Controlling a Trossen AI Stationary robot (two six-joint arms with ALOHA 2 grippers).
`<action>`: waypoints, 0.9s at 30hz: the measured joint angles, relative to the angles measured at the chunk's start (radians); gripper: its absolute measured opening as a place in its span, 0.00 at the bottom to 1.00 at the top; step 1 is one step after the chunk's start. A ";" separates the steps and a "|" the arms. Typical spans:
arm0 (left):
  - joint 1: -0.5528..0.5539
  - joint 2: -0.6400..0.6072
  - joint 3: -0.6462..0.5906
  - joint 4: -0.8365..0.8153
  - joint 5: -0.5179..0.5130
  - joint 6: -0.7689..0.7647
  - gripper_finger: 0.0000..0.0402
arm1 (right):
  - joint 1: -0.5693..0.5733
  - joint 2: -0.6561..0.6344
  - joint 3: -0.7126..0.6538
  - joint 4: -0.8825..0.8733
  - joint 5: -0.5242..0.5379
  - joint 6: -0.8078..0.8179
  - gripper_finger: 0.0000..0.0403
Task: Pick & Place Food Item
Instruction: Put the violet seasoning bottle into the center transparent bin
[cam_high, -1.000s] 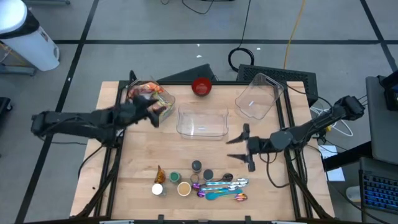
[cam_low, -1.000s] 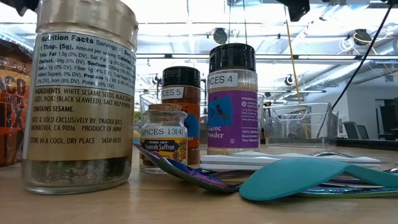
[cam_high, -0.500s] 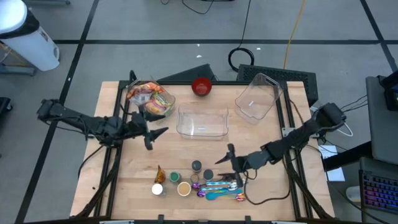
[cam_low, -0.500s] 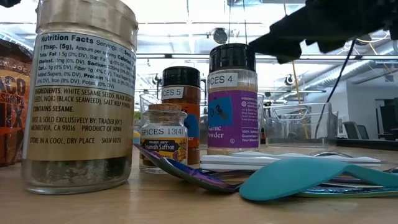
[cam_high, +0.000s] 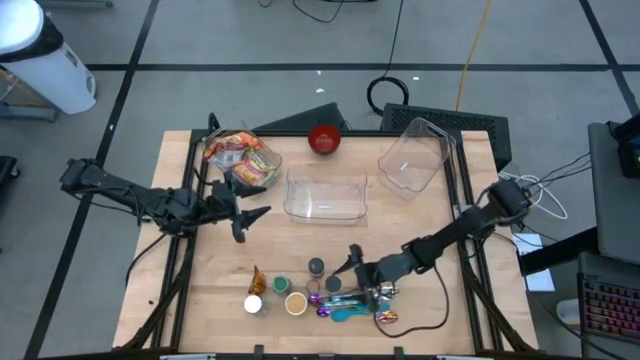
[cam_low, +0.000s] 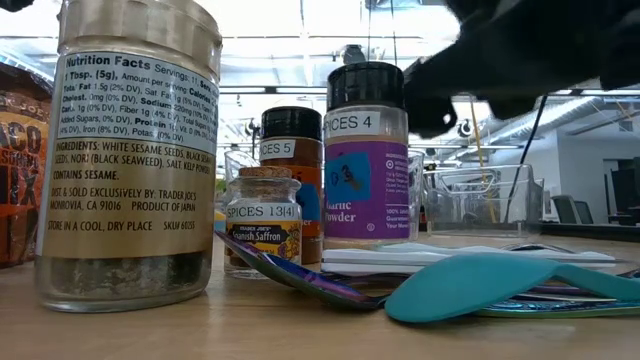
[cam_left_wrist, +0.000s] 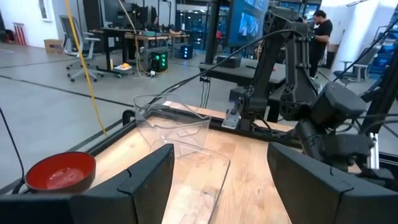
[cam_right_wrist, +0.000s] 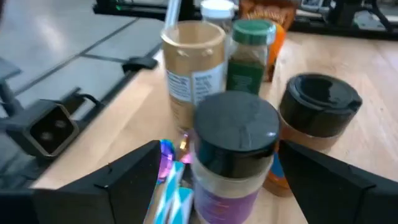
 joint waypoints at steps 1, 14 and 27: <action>0.000 0.000 0.000 0.000 0.000 -0.003 0.66 | -0.003 0.007 0.005 -0.002 0.000 0.000 0.78; 0.000 0.000 0.000 -0.003 0.000 -0.006 0.66 | -0.029 0.016 0.016 0.012 0.004 0.026 0.71; 0.000 0.000 0.000 -0.004 -0.001 -0.007 0.66 | -0.034 0.015 0.016 0.016 0.002 0.014 0.46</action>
